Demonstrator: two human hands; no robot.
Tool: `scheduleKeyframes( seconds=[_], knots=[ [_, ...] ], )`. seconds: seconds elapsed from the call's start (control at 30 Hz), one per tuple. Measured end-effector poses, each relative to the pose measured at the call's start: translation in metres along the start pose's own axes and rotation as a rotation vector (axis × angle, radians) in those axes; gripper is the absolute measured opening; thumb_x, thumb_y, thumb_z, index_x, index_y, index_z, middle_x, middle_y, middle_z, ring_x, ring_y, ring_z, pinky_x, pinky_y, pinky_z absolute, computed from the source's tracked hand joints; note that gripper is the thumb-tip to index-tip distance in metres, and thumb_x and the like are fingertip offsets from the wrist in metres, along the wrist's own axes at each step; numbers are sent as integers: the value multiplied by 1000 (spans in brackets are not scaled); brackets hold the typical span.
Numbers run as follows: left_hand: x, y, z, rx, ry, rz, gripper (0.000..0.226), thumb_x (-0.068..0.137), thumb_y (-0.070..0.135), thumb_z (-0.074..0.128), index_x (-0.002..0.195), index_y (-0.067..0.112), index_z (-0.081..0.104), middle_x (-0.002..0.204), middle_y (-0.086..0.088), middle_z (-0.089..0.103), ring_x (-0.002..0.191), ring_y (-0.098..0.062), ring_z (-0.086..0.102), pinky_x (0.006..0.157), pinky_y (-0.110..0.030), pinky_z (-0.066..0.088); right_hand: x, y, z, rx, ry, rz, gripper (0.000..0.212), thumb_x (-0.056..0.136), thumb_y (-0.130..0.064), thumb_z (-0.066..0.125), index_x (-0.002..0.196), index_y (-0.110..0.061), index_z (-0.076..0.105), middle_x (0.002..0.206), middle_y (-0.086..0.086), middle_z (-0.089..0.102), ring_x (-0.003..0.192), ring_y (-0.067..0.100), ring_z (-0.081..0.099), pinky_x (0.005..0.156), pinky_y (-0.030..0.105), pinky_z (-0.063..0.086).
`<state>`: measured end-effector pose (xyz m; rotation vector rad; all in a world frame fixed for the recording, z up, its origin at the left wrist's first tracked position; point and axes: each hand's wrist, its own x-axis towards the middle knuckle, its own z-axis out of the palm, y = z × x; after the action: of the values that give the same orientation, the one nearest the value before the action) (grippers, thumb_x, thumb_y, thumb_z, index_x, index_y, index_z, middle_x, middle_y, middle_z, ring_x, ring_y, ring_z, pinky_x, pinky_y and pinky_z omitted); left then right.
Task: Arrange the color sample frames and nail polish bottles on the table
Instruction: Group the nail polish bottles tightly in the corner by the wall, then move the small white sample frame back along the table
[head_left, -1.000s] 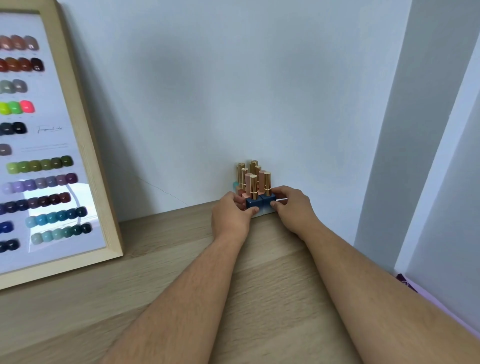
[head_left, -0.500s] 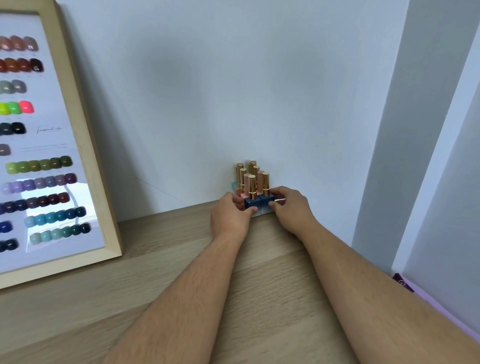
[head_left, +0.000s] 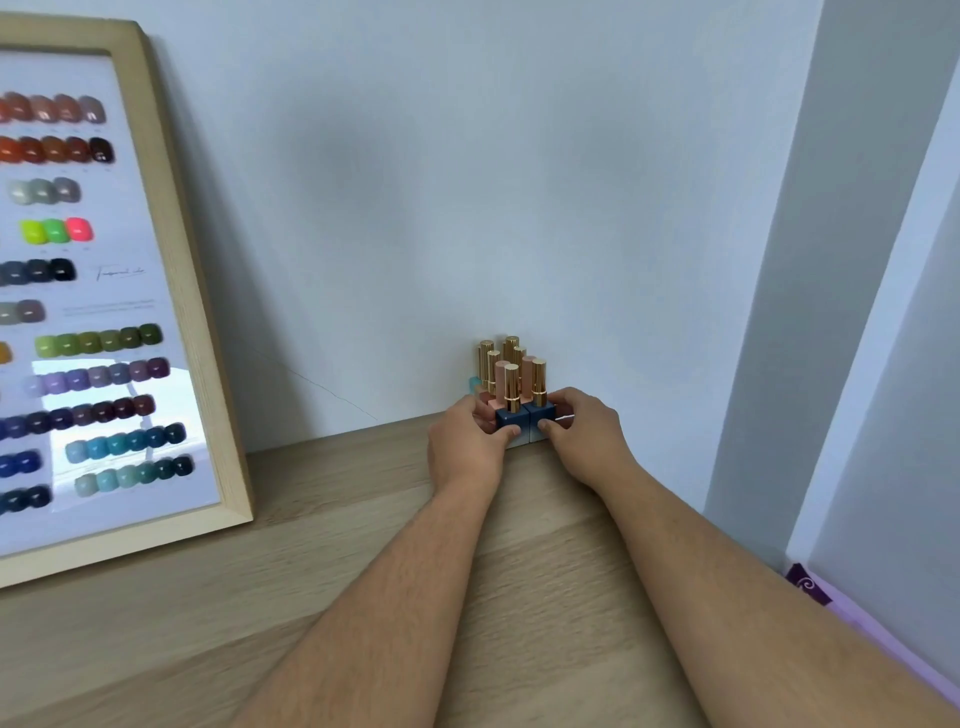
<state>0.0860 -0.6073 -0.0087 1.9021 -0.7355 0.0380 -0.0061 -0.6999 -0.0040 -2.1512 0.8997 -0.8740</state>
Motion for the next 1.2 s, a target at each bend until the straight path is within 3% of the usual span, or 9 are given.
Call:
scheduleKeyframes(
  seconds=[0.1,0.2,0.5,0.63,0.73,0.83,0.93,1.1,1.2],
  knots=[
    [-4,3,-4,3,-16,-22,23,71,26,79,79,21,57,71,10,59,73,-10,60,66,-24,47,-7,-4,-1,7,-11,24,43,87,-18,61,128,-13,51,125,8,59,107,18,57,85,21,37],
    [-16,5,-16,-17,-38,-57,29,71,31,78,85,22,55,77,11,58,73,-6,57,59,-18,40,-24,-8,-7,75,30,41,45,87,-21,61,130,-14,48,127,6,57,114,19,54,94,26,40],
    [-113,-8,-122,-89,-55,27,22,76,26,73,81,35,54,83,11,63,80,-4,59,68,-14,43,-138,-50,-18,229,65,-77,19,86,-20,60,102,-30,56,98,-15,60,92,2,58,80,17,44],
    [-152,-24,-198,-71,0,35,19,78,23,71,82,34,56,85,11,65,80,-1,60,65,-12,42,-186,-87,-5,256,-6,-143,21,86,-19,61,96,-36,55,93,-20,59,90,-1,58,68,9,42],
    [-178,-46,-262,-39,52,26,17,80,20,70,85,31,58,86,12,65,80,0,60,62,-9,42,-219,-121,16,309,-47,-192,19,85,-15,61,95,-30,57,92,-16,61,87,1,59,64,8,45],
    [-202,-71,-327,-2,125,3,16,80,18,70,89,28,60,89,11,65,82,-2,60,63,-8,42,-253,-163,49,376,-145,-227,18,85,-13,62,95,-27,59,93,-11,61,86,4,59,67,12,46],
    [-224,-100,-393,50,229,-38,18,80,16,70,91,26,60,89,11,64,83,-7,60,65,-12,41,-288,-210,92,442,-259,-261,18,84,-10,62,94,-25,59,90,-9,62,83,10,60,66,8,44],
    [-260,-149,-492,143,384,-110,24,78,21,72,91,34,56,93,14,62,87,-2,58,68,-12,42,-337,-283,158,499,-444,-306,19,84,-11,63,100,-22,59,96,-2,62,89,13,58,74,13,43],
    [-279,-179,-542,147,467,-181,29,77,23,73,98,32,54,101,14,60,94,-2,56,81,-24,47,-361,-314,195,530,-514,-318,22,84,-10,63,104,-18,59,100,1,62,93,16,58,78,18,42]
  ],
)
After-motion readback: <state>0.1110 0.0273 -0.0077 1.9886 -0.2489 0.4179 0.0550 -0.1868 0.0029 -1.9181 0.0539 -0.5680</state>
